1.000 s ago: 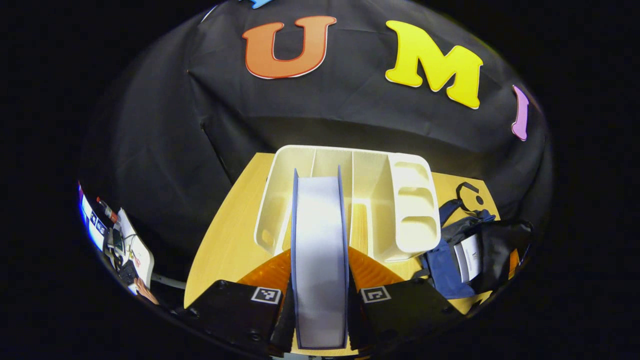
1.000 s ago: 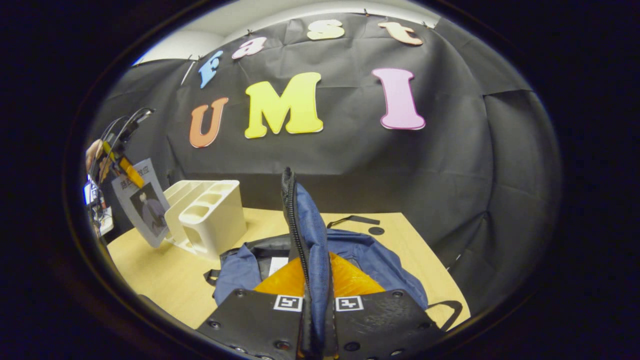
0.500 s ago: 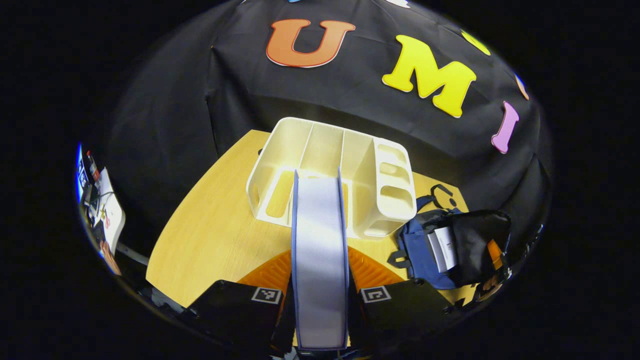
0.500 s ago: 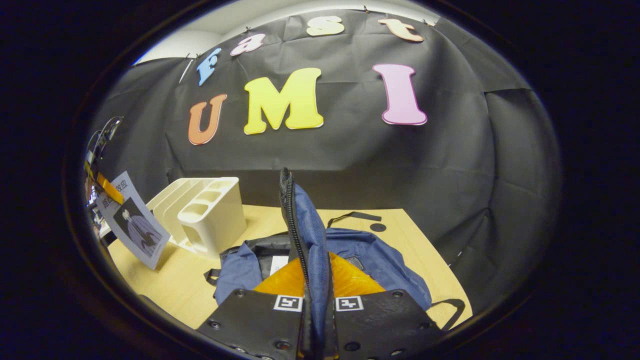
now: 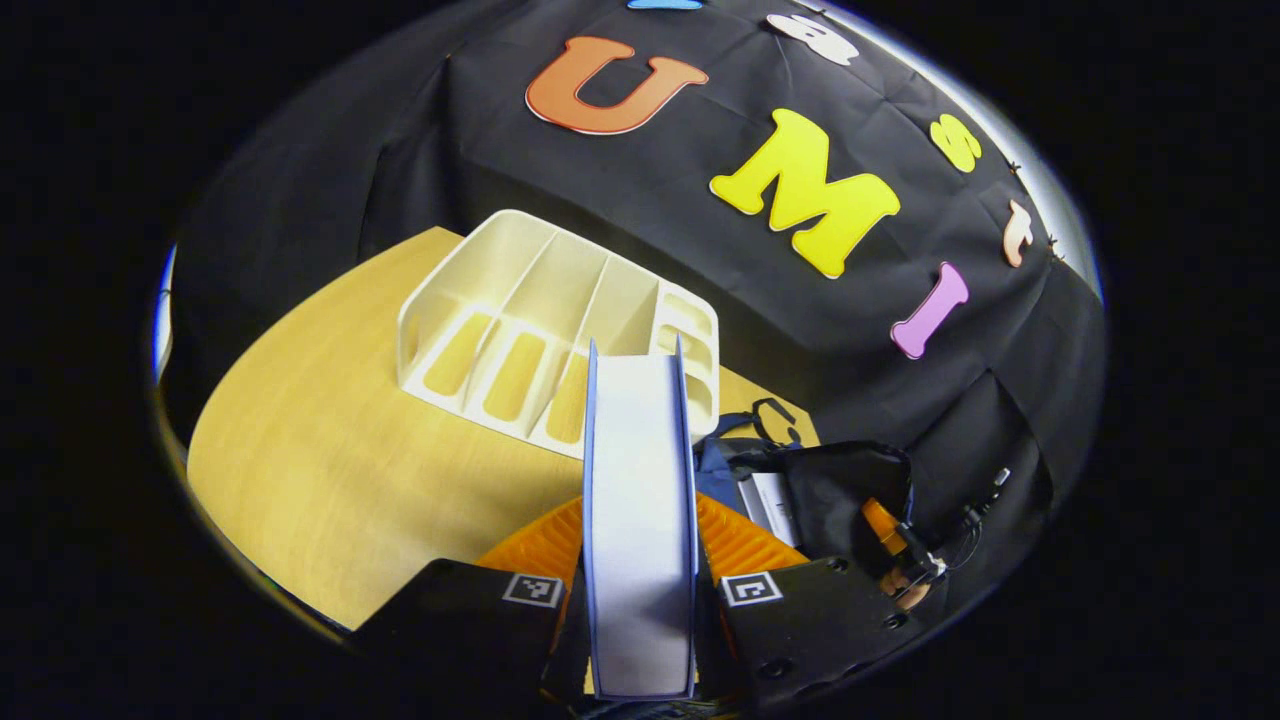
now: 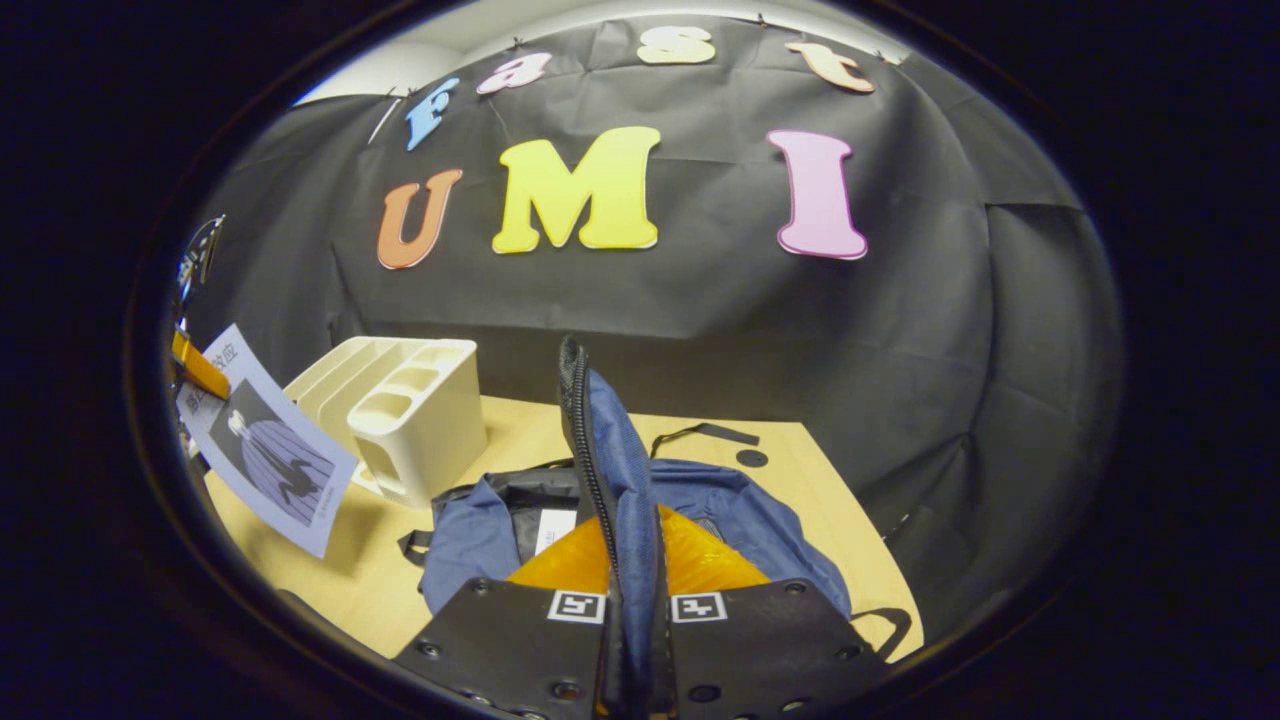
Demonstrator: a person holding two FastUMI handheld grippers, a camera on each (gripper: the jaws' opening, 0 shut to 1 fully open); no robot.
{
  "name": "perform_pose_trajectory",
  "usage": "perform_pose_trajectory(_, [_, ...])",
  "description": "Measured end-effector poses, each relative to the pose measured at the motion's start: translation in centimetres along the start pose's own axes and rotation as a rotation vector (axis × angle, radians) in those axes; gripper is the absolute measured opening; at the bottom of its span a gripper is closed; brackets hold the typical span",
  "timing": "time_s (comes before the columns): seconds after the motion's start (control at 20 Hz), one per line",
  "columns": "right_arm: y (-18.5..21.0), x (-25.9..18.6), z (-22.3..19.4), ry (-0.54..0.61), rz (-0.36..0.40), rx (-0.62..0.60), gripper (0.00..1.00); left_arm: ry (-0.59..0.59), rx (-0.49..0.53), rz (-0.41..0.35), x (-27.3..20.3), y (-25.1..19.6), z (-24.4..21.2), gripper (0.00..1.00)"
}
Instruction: Open the schoolbag, grab two books from the bookshelf and put them into the schoolbag.
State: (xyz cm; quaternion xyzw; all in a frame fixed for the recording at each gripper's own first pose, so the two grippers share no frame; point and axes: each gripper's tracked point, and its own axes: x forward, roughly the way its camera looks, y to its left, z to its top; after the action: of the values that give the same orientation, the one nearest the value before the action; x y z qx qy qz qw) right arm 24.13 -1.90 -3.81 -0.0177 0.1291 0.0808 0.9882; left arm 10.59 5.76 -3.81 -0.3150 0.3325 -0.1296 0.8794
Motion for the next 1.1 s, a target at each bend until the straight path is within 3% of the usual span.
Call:
perform_pose_trajectory(0.2, [0.6,-0.1,0.8,0.009,-0.008,-0.024,0.10,0.004,-0.007,-0.114,1.9,-3.2,-1.5,0.43])
perform_pose_trajectory(0.5, [-0.2,-0.5,2.1,0.003,-0.010,-0.014,0.09,0.068,-0.135,-0.269,5.5,-7.4,-4.1,0.43])
perform_pose_trajectory(0.85, [-0.9,-1.0,4.5,-0.039,-0.008,-0.029,0.10,0.109,-0.300,-0.366,11.9,-11.6,-6.3,0.43])
perform_pose_trajectory(1.1, [-0.6,-1.5,5.4,-0.060,-0.006,-0.036,0.09,0.143,-0.337,-0.361,16.9,-13.5,-8.6,0.43])
